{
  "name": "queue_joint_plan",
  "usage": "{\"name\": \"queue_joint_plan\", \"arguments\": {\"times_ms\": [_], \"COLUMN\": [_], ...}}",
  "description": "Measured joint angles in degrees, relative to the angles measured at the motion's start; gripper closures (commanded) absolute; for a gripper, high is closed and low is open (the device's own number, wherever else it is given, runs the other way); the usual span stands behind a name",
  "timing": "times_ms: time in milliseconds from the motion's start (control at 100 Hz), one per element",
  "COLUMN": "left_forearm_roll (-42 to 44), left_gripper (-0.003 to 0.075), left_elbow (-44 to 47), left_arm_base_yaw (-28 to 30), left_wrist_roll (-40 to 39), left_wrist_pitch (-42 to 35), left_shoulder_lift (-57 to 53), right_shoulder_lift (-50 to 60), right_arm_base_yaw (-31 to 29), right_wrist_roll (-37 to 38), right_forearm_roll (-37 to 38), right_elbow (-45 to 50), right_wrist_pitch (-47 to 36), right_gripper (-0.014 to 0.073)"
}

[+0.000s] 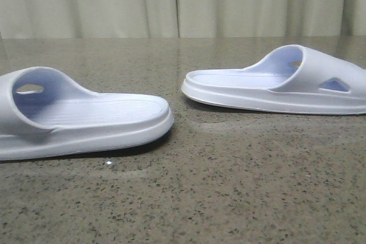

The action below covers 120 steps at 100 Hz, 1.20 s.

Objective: Insert blue slippers together front up

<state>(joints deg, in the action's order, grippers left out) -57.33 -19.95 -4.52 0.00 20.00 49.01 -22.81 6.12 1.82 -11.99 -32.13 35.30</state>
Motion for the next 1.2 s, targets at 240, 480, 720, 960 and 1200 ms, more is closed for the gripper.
{"name": "queue_joint_plan", "arguments": {"times_ms": [240, 480, 720, 960, 1200], "left_forearm_roll": [-1.8, -3.4, -3.6, -3.5, -2.9], "left_gripper": [0.0140, 0.0140, 0.0141, 0.0141, 0.0275], "left_elbow": [-0.3, -0.4, -0.4, -0.4, -0.4], "left_arm_base_yaw": [0.0, 0.0, 0.0, 0.0, 0.0], "left_wrist_roll": [0.0, 0.0, 0.0, 0.0, 0.0], "left_wrist_pitch": [1.6, 4.1, 4.7, 4.7, 4.8], "left_shoulder_lift": [0.8, 0.9, 0.9, 0.9, 0.9], "right_shoulder_lift": [0.0, 0.0, 0.0, 0.0, 0.0], "right_arm_base_yaw": [0.0, 0.0, 0.0, 0.0, 0.0], "right_wrist_roll": [0.0, 0.0, 0.0, 0.0, 0.0], "right_forearm_roll": [0.0, -0.2, -0.2, -0.3, -0.3], "right_elbow": [0.0, 0.0, 0.0, 0.0, 0.0], "right_wrist_pitch": [0.0, 0.0, 0.0, 0.1, 0.1], "right_gripper": [0.0169, 0.0169, 0.0169, 0.0169, 0.0169]}}
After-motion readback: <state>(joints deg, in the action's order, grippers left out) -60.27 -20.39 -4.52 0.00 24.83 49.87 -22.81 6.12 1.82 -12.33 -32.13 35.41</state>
